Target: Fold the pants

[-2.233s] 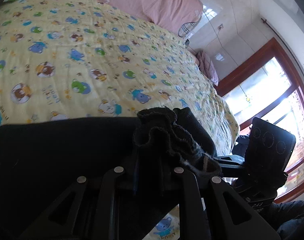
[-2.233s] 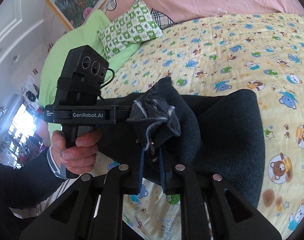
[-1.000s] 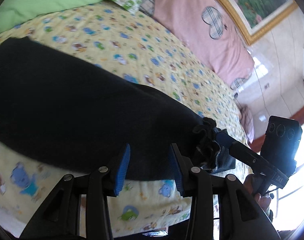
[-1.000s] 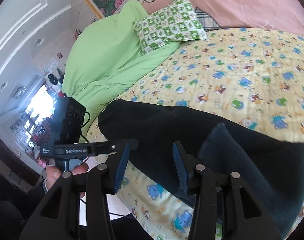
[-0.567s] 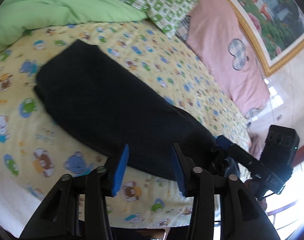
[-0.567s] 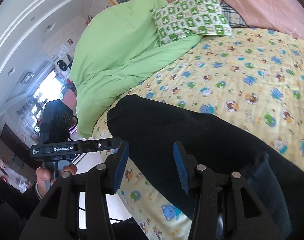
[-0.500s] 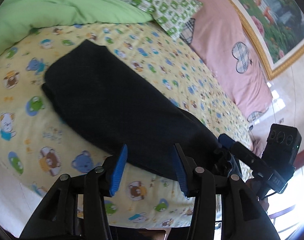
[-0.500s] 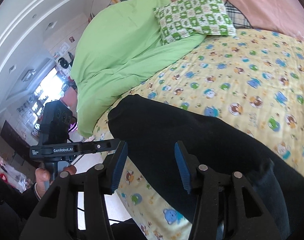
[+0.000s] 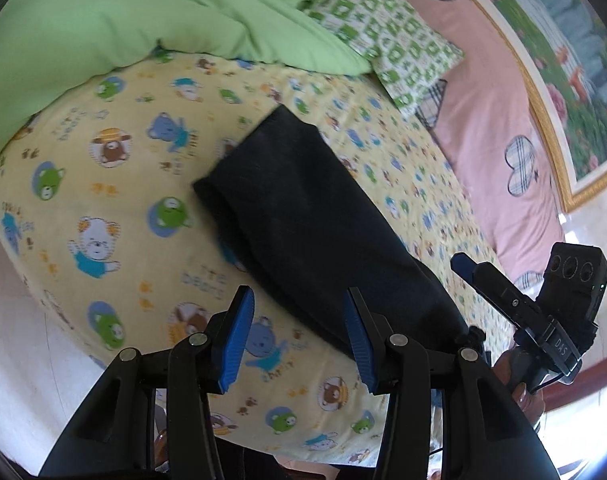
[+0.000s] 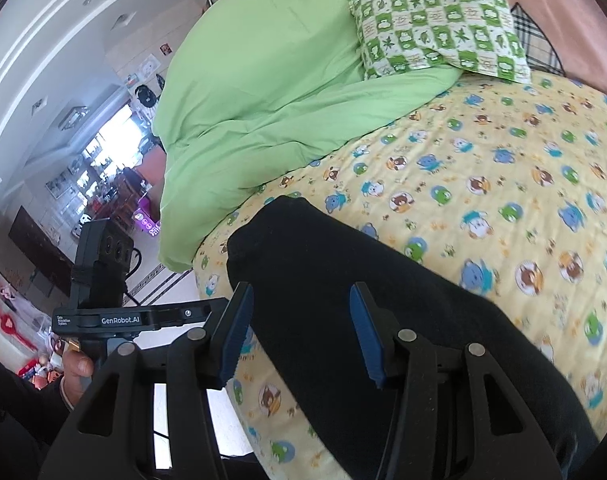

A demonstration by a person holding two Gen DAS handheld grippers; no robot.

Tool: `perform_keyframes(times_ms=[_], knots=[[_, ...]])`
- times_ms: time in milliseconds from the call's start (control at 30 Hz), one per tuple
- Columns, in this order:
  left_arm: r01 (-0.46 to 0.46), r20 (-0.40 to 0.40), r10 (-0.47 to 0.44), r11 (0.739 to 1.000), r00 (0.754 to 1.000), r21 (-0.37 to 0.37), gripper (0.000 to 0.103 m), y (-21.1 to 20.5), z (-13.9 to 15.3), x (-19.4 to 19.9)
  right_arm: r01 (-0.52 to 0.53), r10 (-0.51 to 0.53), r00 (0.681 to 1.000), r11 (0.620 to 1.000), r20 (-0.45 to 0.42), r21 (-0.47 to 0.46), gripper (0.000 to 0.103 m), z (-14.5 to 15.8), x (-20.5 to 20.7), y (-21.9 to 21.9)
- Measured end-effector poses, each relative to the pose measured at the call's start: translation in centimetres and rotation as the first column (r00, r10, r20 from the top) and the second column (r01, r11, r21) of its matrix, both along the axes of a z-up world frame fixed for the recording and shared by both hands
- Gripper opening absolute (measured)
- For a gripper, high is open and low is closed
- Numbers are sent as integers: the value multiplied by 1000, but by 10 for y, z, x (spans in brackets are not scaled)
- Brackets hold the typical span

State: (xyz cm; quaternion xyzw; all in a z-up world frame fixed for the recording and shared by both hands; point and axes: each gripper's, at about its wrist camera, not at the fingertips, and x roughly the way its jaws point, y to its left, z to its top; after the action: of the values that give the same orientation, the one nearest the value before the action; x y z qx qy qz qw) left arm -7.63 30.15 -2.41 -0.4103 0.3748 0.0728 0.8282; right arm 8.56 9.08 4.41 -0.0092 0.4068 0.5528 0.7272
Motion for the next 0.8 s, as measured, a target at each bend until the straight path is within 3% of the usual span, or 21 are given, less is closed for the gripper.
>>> perform_keyframes(times_ms=[167,500,800], knots=[[-37,-12,37,999,999,-8,53,12,-4,-2,-29,29,999,1000,-14,-11,52,-2,10,21],[-91,-53,89,995,995,-49,53,27,-20,7,-138,138,990,987,-3,-86,52,-12,31,76],[-139,-62,135,988,989,-72,53,37,-32,21,-280,273,960,947,-66,-156,52,-26,62,129]])
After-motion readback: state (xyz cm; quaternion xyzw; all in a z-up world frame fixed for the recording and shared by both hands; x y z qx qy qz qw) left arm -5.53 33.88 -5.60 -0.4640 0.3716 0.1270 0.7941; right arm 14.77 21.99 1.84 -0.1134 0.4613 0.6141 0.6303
